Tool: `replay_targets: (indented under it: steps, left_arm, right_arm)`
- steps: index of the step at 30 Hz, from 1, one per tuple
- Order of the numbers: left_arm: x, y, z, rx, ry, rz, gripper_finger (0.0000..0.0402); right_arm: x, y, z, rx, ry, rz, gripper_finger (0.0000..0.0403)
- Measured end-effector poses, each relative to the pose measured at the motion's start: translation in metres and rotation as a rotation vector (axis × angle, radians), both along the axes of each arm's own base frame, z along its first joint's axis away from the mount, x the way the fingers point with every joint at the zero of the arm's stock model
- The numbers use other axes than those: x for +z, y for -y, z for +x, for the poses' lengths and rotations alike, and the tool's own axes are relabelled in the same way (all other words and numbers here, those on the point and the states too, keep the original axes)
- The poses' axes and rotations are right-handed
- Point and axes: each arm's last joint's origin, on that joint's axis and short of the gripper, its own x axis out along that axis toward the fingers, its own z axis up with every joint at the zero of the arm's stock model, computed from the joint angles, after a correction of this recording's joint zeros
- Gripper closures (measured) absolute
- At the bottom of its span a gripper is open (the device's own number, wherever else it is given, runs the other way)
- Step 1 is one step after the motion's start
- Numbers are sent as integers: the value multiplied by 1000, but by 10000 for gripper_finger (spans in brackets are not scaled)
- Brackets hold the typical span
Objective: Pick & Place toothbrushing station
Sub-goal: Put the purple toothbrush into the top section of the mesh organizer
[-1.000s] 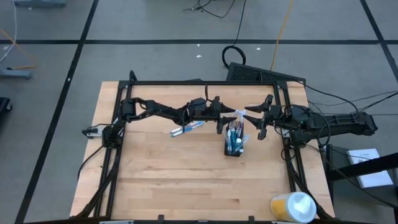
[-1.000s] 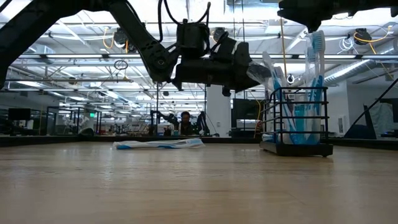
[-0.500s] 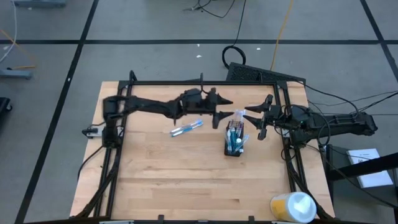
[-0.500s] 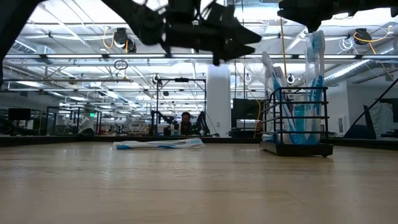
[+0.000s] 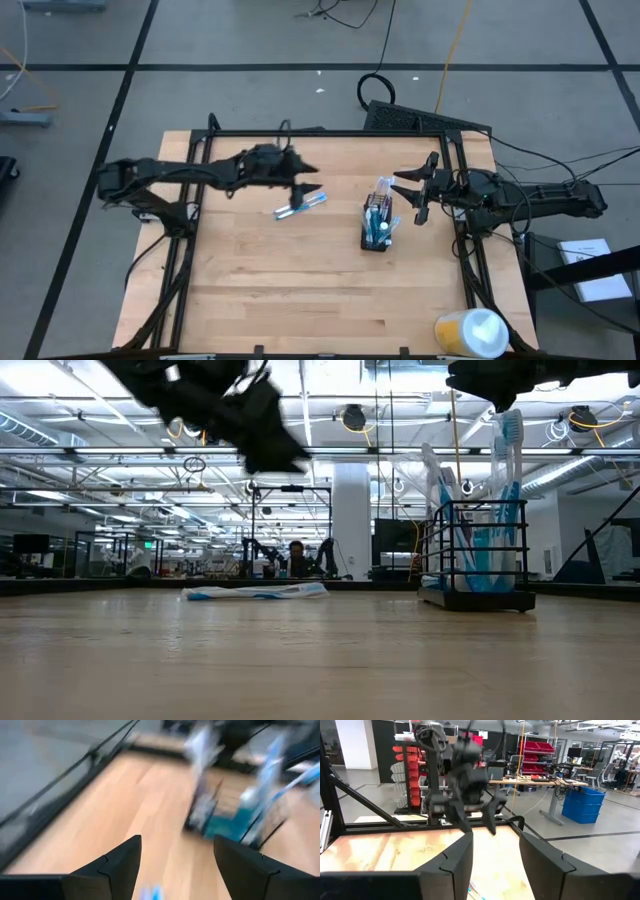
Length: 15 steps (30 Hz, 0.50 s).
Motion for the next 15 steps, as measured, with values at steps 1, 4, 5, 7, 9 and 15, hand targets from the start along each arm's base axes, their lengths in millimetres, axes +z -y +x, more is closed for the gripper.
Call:
replay_targets:
  steps: [1,4,5,7,9,15]
  left_arm:
    - [-11,2,-10,34,-35,-19,148]
    - [-43,8,-33,84,-148,-95,149]
    - [-54,9,-40,98,-186,-129,148]
    - [-72,13,-49,125,-237,-177,149]
    - [-87,14,-57,181,-293,-186,149]
    - [-109,14,-68,275,-371,-171,149]
  right_arm:
    - [0,0,0,0,1,-4,248]
    - [0,0,0,0,1,-8,248]
    - [0,0,0,-1,1,-8,248]
    - [0,0,0,-1,0,-9,248]
    - [0,0,1,-1,-2,-9,248]
    - [-1,0,2,-1,-10,-9,248]
